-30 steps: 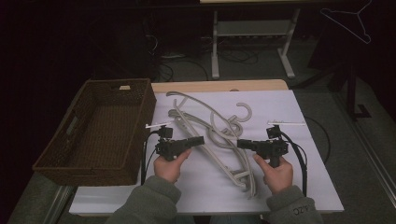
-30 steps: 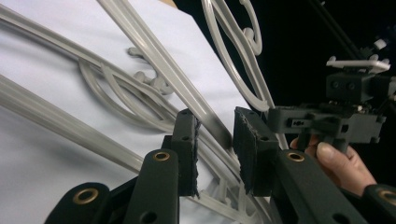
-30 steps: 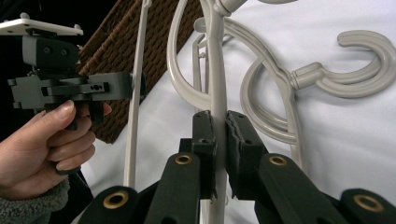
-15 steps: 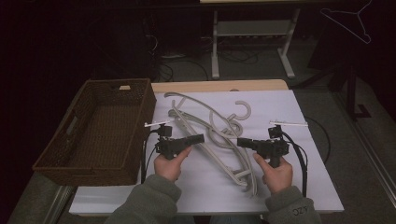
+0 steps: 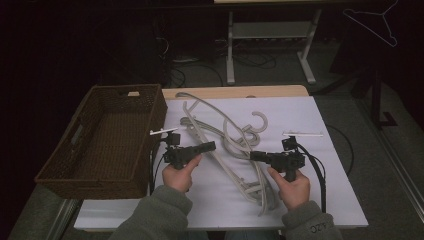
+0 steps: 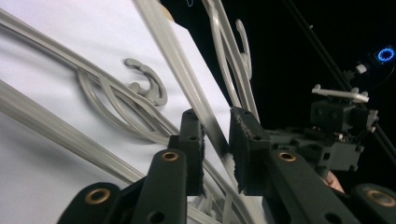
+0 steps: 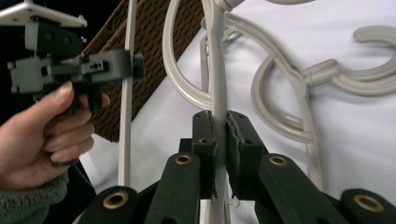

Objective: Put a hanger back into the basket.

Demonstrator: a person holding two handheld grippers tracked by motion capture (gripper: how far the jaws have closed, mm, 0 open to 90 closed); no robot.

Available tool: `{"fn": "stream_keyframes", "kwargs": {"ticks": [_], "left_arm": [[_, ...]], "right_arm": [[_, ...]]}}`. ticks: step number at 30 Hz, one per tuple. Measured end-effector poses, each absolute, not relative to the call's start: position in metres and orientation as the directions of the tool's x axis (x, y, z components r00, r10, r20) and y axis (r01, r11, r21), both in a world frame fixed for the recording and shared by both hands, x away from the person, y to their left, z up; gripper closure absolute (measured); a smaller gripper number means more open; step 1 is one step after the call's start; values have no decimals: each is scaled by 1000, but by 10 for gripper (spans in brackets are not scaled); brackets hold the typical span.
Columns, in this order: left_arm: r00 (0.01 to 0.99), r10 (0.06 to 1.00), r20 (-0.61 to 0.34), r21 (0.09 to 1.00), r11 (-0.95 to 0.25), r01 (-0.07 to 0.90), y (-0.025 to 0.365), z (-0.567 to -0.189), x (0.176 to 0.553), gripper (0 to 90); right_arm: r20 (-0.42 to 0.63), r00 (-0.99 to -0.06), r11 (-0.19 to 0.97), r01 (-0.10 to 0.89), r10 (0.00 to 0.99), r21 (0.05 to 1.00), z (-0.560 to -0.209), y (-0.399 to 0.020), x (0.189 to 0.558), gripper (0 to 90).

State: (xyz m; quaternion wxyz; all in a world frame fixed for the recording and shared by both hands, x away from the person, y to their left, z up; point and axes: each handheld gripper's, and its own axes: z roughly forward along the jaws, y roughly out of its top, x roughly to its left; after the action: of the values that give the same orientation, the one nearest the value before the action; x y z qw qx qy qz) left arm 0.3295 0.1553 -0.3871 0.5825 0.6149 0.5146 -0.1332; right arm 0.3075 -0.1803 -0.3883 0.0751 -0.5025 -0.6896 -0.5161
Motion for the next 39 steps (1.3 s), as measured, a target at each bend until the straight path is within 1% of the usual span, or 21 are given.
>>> {"fn": "stream_keyframes", "kwargs": {"ticks": [2,6,9,12,16,18,19,20,23,25,27,29,31,32,34,35,36,38,39], "left_arm": [[413,471,-780,558,222,800,158,-385,331,793],[412,452,-791,544,214,811,161,-375,334,847],[427,469,-773,559,183,809,160,-365,336,854],[421,452,-787,539,170,825,158,-355,341,856],[418,443,-793,527,153,836,157,-348,345,857],[425,442,-790,529,139,837,157,-340,349,857],[428,456,-780,536,135,833,158,-336,350,858],[432,467,-771,543,128,830,159,-332,351,858],[433,482,-761,551,129,825,167,-322,353,858],[432,483,-762,552,135,823,171,-319,353,858],[431,487,-759,557,144,818,183,-310,356,858],[437,482,-759,563,151,813,190,-303,357,858],[444,483,-755,569,145,809,194,-299,358,858],[446,484,-753,572,148,806,202,-291,359,858],[444,485,-754,576,162,801,214,-282,360,857],[444,485,-754,576,162,801,214,-282,360,857],[440,492,-752,579,173,797,225,-276,361,858],[438,492,-752,580,180,794,231,-273,362,858],[443,494,-748,589,186,786,243,-267,362,857]], "right_arm": [[611,-491,-20,769,621,639,-389,-177,306,816],[596,-506,28,776,623,630,-391,-168,303,815],[597,-515,41,777,616,628,-392,-164,302,816],[627,-510,9,780,589,626,-392,-166,302,813],[621,-532,8,763,576,647,-390,-168,301,790],[619,-543,6,754,568,656,-389,-168,301,722],[627,-539,4,760,562,650,-387,-169,301,682],[628,-541,-5,755,560,655,-386,-171,300,664],[613,-554,-17,734,564,679,-382,-180,297,644],[600,-552,-23,725,579,689,-379,-186,295,585],[581,-553,-18,715,597,699,-377,-191,293,586],[548,-564,-3,695,618,719,-377,-195,293,554],[544,-559,-3,696,626,718,-377,-197,293,540],[537,-556,2,696,635,718,-376,-199,293,500],[518,-559,5,683,648,730,-376,-199,293,489],[518,-559,5,683,648,730,-376,-199,293,489],[500,-562,21,678,659,734,-376,-200,293,459],[485,-561,34,677,671,736,-376,-200,293,436],[470,-563,41,669,680,742,-376,-201,293,421]]}}
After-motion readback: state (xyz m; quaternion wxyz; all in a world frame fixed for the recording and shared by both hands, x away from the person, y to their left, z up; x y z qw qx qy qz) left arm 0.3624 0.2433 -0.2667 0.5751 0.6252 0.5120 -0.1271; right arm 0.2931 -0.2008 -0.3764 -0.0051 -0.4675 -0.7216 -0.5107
